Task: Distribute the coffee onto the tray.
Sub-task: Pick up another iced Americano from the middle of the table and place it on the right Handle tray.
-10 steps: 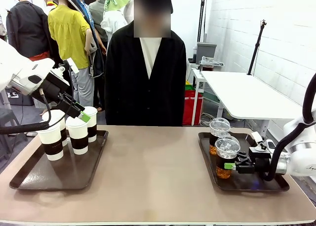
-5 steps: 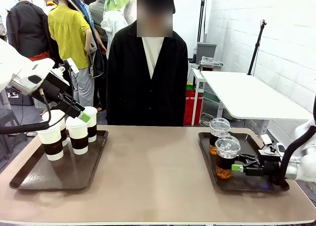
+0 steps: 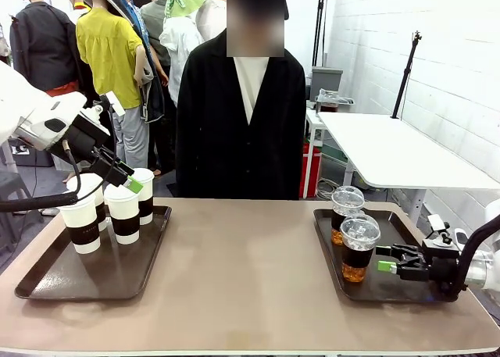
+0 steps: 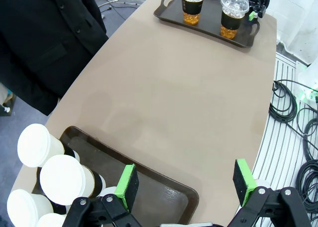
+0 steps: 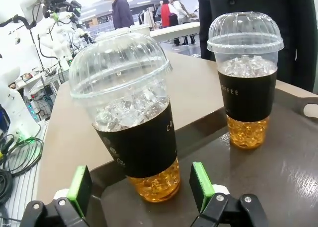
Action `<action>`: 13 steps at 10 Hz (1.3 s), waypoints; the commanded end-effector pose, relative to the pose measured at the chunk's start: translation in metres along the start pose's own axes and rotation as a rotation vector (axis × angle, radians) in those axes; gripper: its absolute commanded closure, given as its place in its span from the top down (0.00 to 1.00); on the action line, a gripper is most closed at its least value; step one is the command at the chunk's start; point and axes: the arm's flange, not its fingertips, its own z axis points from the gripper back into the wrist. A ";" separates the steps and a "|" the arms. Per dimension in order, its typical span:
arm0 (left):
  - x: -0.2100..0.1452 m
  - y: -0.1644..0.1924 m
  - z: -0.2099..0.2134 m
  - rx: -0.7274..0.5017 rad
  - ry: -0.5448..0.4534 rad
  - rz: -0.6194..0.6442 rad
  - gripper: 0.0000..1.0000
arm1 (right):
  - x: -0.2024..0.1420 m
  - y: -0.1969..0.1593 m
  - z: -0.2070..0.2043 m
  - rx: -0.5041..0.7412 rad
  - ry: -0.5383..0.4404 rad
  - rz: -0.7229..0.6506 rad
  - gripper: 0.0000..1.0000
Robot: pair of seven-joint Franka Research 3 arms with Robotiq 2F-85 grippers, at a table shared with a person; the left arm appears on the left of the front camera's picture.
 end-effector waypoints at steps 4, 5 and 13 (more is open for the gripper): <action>-0.001 0.002 -0.001 -0.018 -0.021 -0.013 1.00 | -0.001 -0.001 -0.001 0.006 -0.004 -0.003 1.00; -0.001 0.002 -0.001 -0.018 -0.021 -0.013 1.00 | -0.001 -0.001 -0.001 0.006 -0.004 -0.003 1.00; -0.001 0.002 -0.001 -0.018 -0.021 -0.013 1.00 | -0.001 -0.001 -0.001 0.006 -0.004 -0.003 1.00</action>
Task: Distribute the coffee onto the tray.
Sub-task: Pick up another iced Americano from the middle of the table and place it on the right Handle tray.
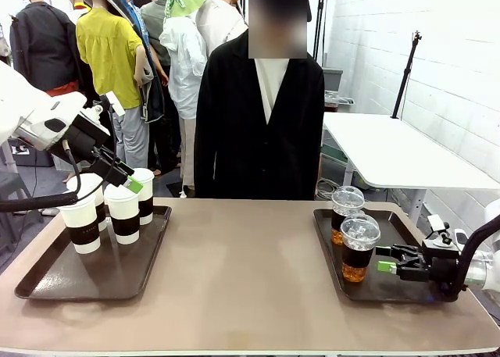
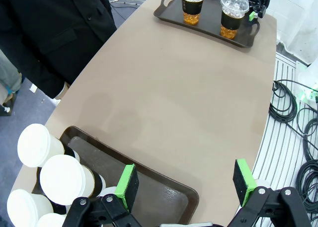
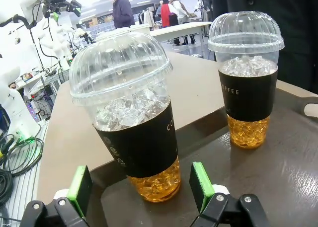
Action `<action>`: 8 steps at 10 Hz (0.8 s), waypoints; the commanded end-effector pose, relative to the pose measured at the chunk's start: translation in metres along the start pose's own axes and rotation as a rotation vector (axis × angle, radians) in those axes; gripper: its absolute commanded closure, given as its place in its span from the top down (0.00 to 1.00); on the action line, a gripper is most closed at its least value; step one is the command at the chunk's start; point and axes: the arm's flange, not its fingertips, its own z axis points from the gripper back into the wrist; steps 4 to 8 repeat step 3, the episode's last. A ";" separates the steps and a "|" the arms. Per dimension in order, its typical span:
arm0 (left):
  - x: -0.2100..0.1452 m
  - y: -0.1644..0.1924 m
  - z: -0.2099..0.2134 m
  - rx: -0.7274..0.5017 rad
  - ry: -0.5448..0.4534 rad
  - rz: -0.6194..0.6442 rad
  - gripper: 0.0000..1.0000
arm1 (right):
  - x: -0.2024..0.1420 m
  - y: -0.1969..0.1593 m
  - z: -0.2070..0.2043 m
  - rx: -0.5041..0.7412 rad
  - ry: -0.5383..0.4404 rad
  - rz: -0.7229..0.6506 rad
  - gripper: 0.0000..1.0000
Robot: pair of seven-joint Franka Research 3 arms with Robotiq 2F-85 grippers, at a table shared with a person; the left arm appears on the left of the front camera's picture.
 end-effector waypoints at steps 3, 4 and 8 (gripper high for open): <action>-0.001 0.002 -0.001 -0.018 -0.021 -0.013 1.00 | 0.000 -0.001 0.000 0.004 -0.003 -0.001 1.00; -0.001 0.002 -0.001 -0.018 -0.021 -0.013 1.00 | 0.000 -0.001 0.000 0.004 -0.003 -0.001 1.00; -0.001 0.002 -0.001 -0.018 -0.021 -0.013 1.00 | 0.000 -0.001 0.000 0.004 -0.003 -0.001 1.00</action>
